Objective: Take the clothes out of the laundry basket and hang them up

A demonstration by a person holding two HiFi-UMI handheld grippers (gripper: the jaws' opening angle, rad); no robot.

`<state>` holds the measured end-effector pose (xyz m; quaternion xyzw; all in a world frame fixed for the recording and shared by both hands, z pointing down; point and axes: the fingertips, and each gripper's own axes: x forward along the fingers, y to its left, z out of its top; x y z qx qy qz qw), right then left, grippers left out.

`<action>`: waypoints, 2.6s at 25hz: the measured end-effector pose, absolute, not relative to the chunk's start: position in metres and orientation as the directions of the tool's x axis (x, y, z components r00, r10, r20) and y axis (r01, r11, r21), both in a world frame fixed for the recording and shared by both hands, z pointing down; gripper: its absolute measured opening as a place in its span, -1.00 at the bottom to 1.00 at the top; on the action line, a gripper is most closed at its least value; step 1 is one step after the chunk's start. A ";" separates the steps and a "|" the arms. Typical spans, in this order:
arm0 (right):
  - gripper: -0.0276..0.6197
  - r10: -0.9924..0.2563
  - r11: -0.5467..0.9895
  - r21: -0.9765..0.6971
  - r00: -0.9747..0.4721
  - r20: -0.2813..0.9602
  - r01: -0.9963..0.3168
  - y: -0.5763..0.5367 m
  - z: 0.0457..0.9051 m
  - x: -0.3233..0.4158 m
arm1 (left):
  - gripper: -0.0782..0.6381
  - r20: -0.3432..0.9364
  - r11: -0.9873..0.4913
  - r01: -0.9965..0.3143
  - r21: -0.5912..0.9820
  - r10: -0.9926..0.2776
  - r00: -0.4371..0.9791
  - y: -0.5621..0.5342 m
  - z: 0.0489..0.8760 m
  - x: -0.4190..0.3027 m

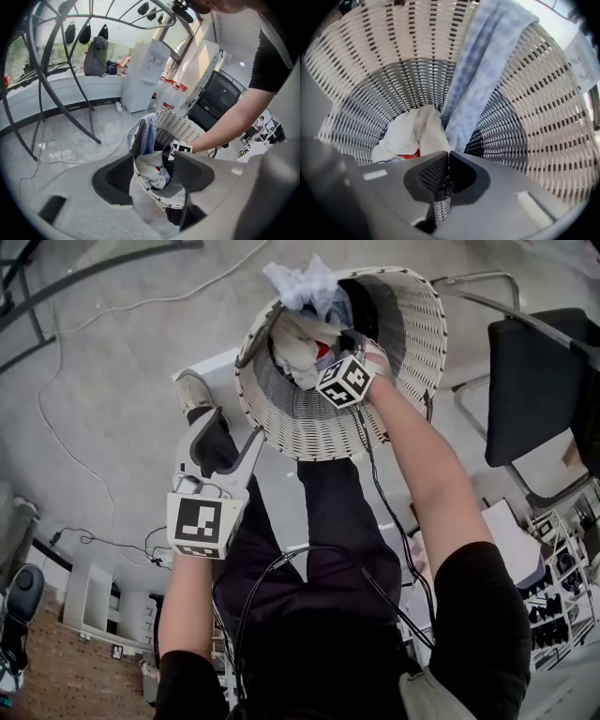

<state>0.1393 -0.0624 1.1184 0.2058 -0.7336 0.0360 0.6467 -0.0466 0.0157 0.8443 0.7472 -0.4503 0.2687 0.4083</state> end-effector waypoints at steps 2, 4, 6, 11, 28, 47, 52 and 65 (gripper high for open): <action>-0.87 -0.247 0.907 0.193 -0.100 0.964 -0.375 -0.060 1.095 0.138 | -0.01 0.763 -0.280 -0.888 0.364 -0.458 0.457 0.012 0.832 -0.046; -0.87 -0.246 0.899 0.177 -0.129 0.961 -0.399 -0.056 1.072 0.134 | -0.01 0.759 -0.293 -0.888 0.355 -0.464 0.457 0.009 0.820 -0.047; -0.87 -0.254 0.883 0.162 -0.159 0.954 -0.440 -0.054 1.047 0.129 | -0.01 0.757 -0.288 -0.895 0.341 -0.480 0.443 0.005 0.809 -0.054; -0.87 -0.304 0.833 0.147 -0.221 0.927 -0.533 -0.051 0.976 0.117 | -0.01 0.736 -0.216 -0.917 0.337 -0.547 0.399 -0.006 0.773 -0.076; -0.87 -0.599 0.539 0.174 -0.230 0.767 -0.825 -0.091 0.693 0.117 | -0.01 0.673 -0.375 -0.888 0.265 -0.588 0.449 -0.023 0.628 -0.097; -0.86 -0.838 0.466 0.246 -0.334 0.433 -0.850 -0.132 0.364 0.100 | -0.01 0.479 -0.464 -0.828 0.316 -0.675 0.561 -0.019 0.468 -0.086; -0.86 -0.871 0.466 0.290 -0.374 0.320 -0.836 -0.134 0.290 0.082 | 0.01 0.451 -0.562 -0.766 0.312 -0.622 0.640 -0.012 0.462 -0.057; -0.86 -0.863 0.504 0.355 -0.466 0.194 -0.787 -0.115 0.195 0.051 | 0.22 0.509 -0.594 -0.692 0.411 -0.480 0.714 -0.001 0.538 0.006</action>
